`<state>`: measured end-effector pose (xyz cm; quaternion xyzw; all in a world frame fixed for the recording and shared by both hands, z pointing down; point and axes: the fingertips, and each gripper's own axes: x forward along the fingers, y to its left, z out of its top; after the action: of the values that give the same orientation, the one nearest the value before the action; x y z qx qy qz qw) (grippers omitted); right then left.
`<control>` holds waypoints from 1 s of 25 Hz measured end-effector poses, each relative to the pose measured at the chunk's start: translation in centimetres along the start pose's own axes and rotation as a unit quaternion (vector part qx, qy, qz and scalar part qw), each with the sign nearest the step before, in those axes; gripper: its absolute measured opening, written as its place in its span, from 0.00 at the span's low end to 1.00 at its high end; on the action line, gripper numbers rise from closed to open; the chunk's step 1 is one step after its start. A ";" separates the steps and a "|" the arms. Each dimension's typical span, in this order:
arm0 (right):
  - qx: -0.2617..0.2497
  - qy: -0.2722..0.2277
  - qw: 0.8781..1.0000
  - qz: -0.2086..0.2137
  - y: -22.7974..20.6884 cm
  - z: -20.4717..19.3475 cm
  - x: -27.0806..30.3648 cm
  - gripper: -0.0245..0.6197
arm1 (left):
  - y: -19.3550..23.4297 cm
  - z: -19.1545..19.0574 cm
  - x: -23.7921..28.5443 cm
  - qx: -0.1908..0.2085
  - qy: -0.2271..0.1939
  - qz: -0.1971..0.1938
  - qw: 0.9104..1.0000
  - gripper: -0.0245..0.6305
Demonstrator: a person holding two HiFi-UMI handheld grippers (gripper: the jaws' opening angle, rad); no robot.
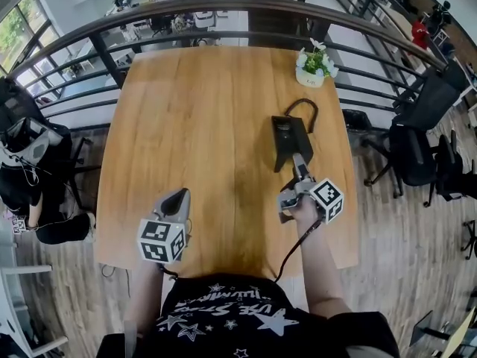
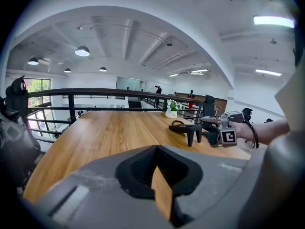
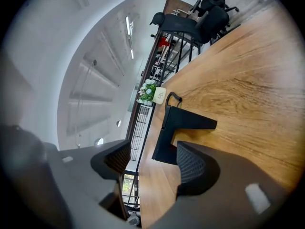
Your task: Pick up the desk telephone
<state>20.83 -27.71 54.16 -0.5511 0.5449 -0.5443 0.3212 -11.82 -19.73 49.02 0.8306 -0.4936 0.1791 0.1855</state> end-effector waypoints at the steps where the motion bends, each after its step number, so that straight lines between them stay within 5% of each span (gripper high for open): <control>1: -0.003 -0.002 1.000 -0.006 -0.3 0.2 0.2 0.51 | 0.0 0.0 0.2 0.000 0.002 -0.001 1.000 0.04; 13: 0.054 -0.022 0.998 -0.010 -1.7 1.4 3.7 0.51 | 0.4 -0.4 2.9 -0.004 0.025 -0.020 0.999 0.04; 25: 0.047 -0.030 0.998 -0.028 -2.3 2.2 6.4 0.50 | 1.0 -1.1 4.1 -0.013 0.034 -0.018 0.999 0.04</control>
<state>22.35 -33.88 57.50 -0.5665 0.4935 -0.5611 0.3473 -11.03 -22.73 52.04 0.8304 -0.4742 0.1975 0.2158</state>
